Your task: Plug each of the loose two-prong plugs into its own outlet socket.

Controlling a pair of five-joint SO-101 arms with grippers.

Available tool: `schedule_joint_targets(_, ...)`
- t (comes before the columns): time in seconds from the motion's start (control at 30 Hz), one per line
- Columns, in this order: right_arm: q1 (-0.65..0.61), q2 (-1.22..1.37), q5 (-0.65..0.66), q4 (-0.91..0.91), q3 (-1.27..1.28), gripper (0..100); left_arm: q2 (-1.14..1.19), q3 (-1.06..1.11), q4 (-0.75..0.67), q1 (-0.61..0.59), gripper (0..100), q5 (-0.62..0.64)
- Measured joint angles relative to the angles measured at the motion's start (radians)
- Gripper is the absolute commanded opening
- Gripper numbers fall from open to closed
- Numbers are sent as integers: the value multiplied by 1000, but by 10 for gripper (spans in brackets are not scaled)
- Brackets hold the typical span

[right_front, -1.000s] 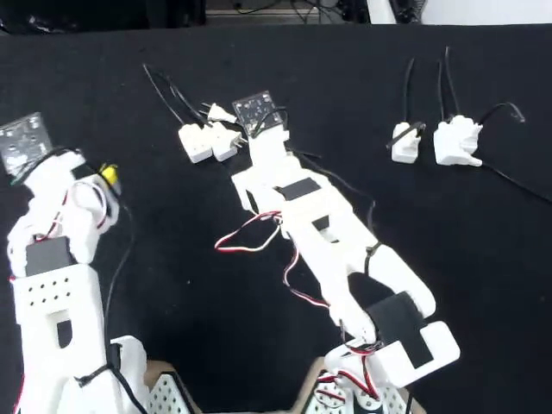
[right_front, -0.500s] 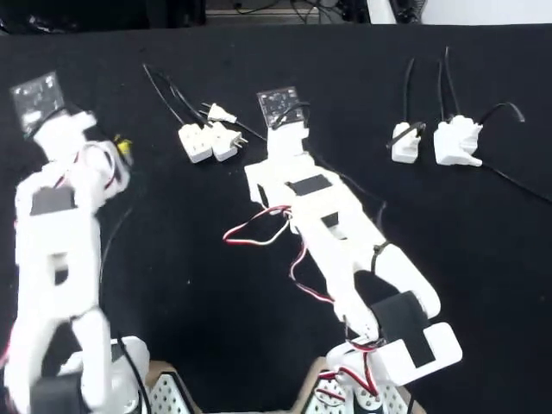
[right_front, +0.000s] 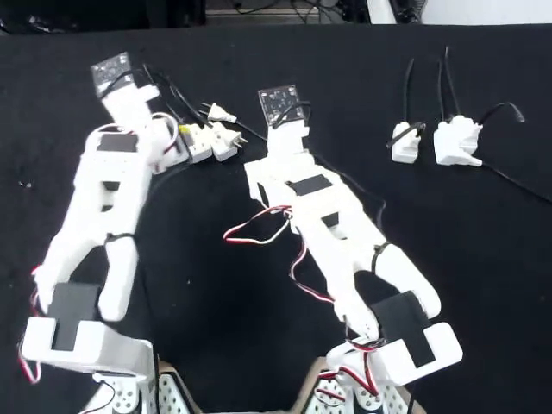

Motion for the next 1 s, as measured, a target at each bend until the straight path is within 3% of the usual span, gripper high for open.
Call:
schedule_joint_targets(0.3,-2,0,0,0,0,266,140,-92,0,-20,306,66)
schedule_joint_targets(0.7,-2,0,0,0,0,266,462,-423,0,-51,306,52)
schedule_joint_targets(1.0,-2,0,0,0,0,266,724,-672,0,-51,306,-80)
